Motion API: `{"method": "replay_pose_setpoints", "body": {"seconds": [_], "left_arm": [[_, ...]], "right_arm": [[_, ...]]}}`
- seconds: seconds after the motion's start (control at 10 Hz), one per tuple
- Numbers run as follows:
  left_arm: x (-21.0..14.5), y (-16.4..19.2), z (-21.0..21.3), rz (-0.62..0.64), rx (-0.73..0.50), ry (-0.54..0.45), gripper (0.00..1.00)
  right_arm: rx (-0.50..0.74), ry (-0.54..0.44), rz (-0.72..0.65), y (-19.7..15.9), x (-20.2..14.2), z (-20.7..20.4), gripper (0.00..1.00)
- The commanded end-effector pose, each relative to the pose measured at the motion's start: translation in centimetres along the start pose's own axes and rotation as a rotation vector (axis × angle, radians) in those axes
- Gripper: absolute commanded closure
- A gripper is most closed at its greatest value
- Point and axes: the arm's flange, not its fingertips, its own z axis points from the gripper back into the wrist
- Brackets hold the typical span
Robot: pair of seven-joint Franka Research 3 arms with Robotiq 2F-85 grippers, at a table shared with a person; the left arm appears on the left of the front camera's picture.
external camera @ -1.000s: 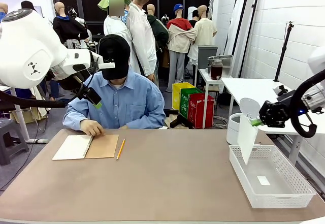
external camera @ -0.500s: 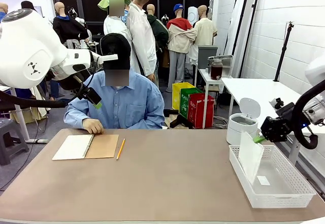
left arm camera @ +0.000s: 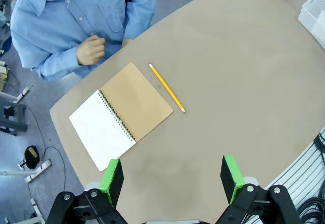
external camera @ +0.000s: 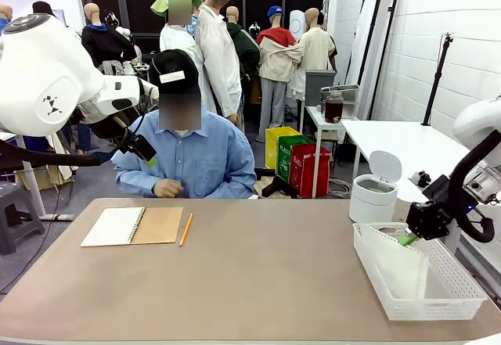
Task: Sort the paper based on its condition.
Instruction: If a person hands you a paper, place it in the Organizing basket , and if it's crumpled, put it in the Trash can.
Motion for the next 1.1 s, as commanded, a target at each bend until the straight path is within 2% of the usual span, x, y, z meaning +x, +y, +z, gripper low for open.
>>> {"method": "replay_pose_setpoints", "body": {"seconds": [0.0,0.2,0.5,0.8,1.0], "left_arm": [[0.0,0.1,0.1,-0.005,-0.003,-0.003,0.00],[0.0,0.1,0.1,-0.005,-0.003,-0.003,0.00],[0.0,0.1,0.1,-0.005,-0.003,-0.003,0.00],[0.0,0.1,0.1,-0.005,-0.003,-0.003,0.00],[0.0,0.1,0.1,-0.005,-0.003,-0.003,0.00]], "right_arm": [[-0.070,0.003,-0.069,-0.2,-0.4,-1.0,1.00],[-0.146,-0.002,-0.123,-0.2,-1.1,-1.6,1.00],[-0.280,-0.085,-0.218,-0.3,-2.0,-1.7,1.00],[-0.416,-0.111,-0.303,-0.3,-2.6,-1.0,1.00],[-0.449,-0.130,-0.325,-0.1,-2.4,-0.4,1.00]]}}
